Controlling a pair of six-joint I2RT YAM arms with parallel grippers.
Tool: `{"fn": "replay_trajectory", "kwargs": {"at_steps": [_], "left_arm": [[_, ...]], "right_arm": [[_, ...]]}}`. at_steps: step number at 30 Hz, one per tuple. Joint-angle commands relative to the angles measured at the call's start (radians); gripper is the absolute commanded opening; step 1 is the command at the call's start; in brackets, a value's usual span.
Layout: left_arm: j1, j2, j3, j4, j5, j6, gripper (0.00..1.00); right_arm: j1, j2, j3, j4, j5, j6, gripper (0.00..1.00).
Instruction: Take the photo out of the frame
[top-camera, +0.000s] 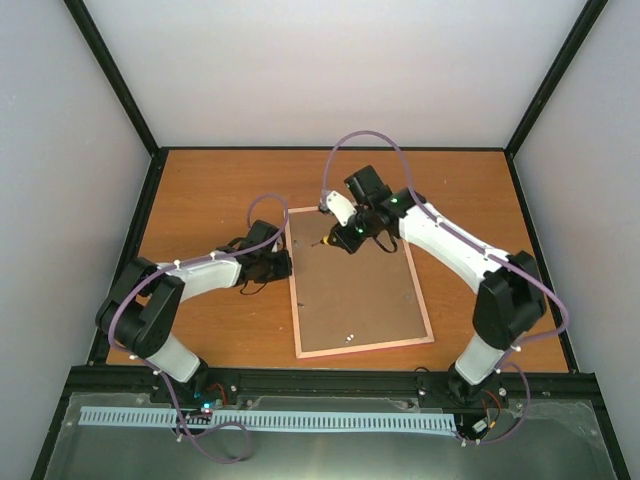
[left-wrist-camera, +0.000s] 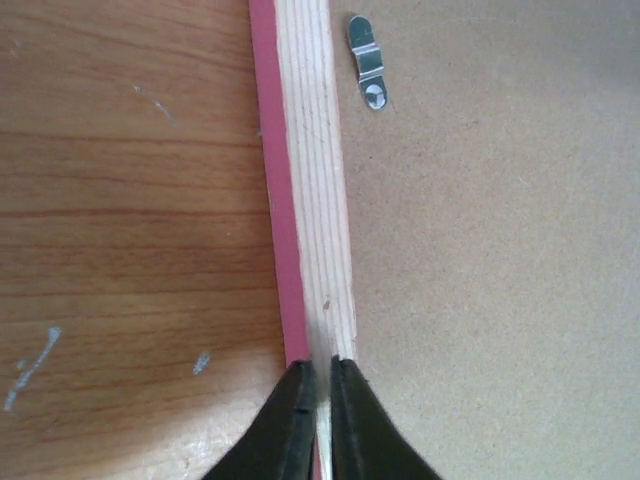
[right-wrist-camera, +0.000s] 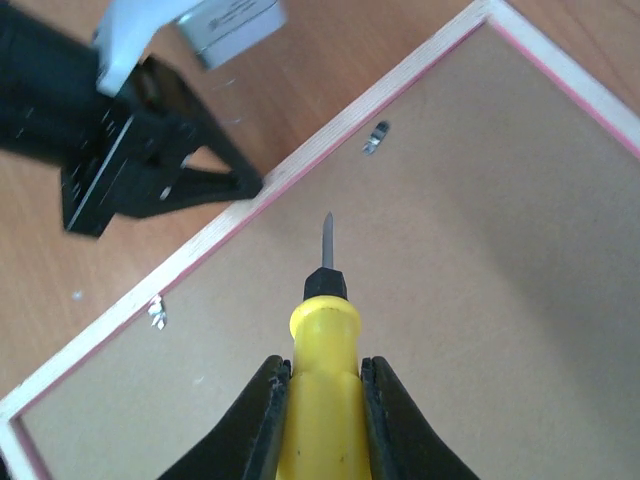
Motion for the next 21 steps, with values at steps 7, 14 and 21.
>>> {"fn": "replay_trajectory", "kwargs": {"at_steps": [7,14,21], "left_arm": [[-0.004,-0.035,0.122,-0.166,-0.038,0.091,0.44],[-0.058,-0.196,0.025,-0.265,-0.007,0.030,0.53],[-0.215,-0.369,-0.082,-0.315,0.013,-0.065,0.53]], "right_arm": [[-0.007,-0.193,-0.311,0.148,-0.095,-0.123,0.03],[-0.008,-0.253,-0.410,0.212,-0.152,-0.138,0.03],[-0.009,-0.232,-0.419,0.213,-0.186,-0.146,0.03]]}}
